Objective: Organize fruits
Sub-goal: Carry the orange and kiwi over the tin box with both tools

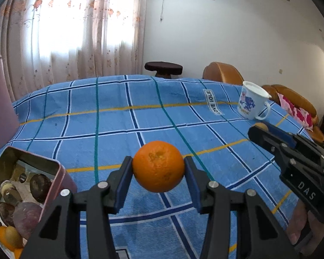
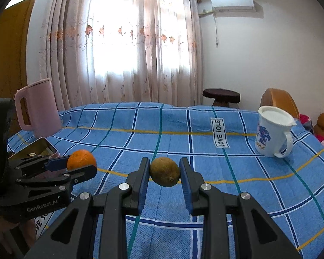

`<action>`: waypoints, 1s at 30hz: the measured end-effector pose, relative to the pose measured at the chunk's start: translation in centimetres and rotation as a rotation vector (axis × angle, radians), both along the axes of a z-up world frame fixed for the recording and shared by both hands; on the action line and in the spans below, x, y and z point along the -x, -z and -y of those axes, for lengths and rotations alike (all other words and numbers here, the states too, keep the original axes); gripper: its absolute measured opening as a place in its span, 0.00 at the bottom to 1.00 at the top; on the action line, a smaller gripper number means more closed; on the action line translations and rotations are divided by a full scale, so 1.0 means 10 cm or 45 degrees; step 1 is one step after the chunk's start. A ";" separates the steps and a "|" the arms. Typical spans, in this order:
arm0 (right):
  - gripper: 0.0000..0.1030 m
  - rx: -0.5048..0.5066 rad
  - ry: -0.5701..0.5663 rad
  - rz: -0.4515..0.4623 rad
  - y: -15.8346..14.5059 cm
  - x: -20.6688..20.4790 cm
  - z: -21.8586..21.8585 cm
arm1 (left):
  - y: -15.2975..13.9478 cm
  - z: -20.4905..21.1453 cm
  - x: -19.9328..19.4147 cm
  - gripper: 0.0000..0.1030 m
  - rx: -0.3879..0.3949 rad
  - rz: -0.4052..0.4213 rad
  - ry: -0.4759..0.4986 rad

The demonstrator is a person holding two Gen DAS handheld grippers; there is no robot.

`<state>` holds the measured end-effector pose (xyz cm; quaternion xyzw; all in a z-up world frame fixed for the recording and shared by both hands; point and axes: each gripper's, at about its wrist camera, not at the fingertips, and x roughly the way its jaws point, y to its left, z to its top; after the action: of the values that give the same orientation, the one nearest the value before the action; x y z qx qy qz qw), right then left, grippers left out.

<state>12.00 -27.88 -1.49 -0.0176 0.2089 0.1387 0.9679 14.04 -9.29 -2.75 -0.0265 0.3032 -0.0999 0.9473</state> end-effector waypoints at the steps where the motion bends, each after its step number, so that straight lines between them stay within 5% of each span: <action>1: 0.29 0.001 -0.002 0.009 0.00 0.01 0.00 | 0.00 -0.01 0.00 0.48 0.008 0.003 -0.002; 30: 0.29 0.030 -0.032 0.172 -0.07 0.30 -0.06 | -0.17 0.00 0.38 0.48 -0.062 0.255 -0.076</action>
<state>8.97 -27.31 -0.75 -0.0407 0.1443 0.1468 0.9777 10.29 -9.31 -1.08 -0.0023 0.2085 -0.0665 0.9758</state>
